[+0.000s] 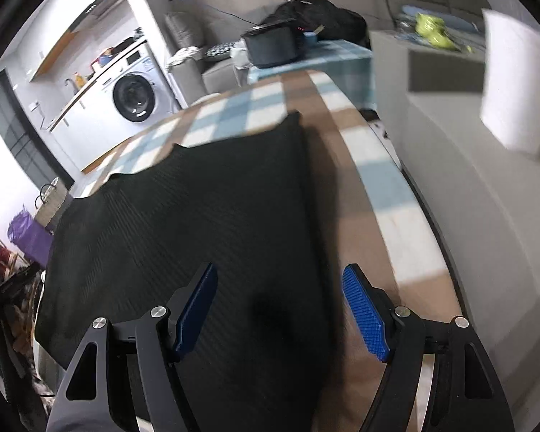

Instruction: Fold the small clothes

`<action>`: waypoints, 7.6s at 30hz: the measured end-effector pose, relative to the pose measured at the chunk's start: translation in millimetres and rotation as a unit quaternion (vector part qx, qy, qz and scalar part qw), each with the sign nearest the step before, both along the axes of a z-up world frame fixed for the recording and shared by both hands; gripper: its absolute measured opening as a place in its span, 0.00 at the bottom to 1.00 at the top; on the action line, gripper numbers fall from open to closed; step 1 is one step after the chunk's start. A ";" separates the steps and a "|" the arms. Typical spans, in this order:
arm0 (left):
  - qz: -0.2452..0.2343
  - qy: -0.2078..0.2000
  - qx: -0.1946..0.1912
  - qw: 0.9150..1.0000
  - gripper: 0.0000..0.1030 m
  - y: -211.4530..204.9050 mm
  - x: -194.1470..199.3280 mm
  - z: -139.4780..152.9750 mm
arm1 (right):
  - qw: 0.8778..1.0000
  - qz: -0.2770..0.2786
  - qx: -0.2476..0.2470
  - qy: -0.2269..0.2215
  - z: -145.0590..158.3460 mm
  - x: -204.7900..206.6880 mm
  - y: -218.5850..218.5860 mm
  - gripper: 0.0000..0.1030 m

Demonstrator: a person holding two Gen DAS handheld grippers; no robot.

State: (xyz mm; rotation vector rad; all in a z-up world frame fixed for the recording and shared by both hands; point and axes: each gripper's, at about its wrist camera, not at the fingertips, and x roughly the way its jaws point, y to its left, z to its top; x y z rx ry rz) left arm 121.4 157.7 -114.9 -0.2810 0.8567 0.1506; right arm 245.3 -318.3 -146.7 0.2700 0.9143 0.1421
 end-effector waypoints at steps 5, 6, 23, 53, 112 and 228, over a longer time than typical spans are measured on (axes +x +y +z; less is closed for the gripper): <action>0.026 0.026 -0.024 0.999 0.75 13.8 -7.3 -17.8 | 1.000 -0.003 0.011 0.009 -11.8 -11.8 -2.7 0.71; 0.024 0.029 -0.029 0.999 0.75 17.2 -7.0 -22.0 | 1.000 -0.003 0.011 0.009 -12.6 -11.8 -1.7 0.71; 0.017 -0.004 -0.046 0.999 0.02 23.5 3.0 -26.0 | 1.000 0.017 0.017 -0.001 -15.9 -2.4 10.2 0.66; -0.002 -0.033 -0.026 0.999 0.53 -3.9 -51.2 7.4 | 0.997 0.054 0.032 -0.050 23.6 -31.1 55.4 0.49; -0.014 0.033 -0.251 0.967 0.63 -1.3 -114.9 -40.8 | 0.989 0.126 0.039 -0.063 5.6 -58.7 121.5 0.51; -0.117 -0.011 -0.066 0.991 0.68 -100.1 -11.8 -39.1 | 0.981 0.075 0.176 0.016 -18.2 -45.6 108.9 0.23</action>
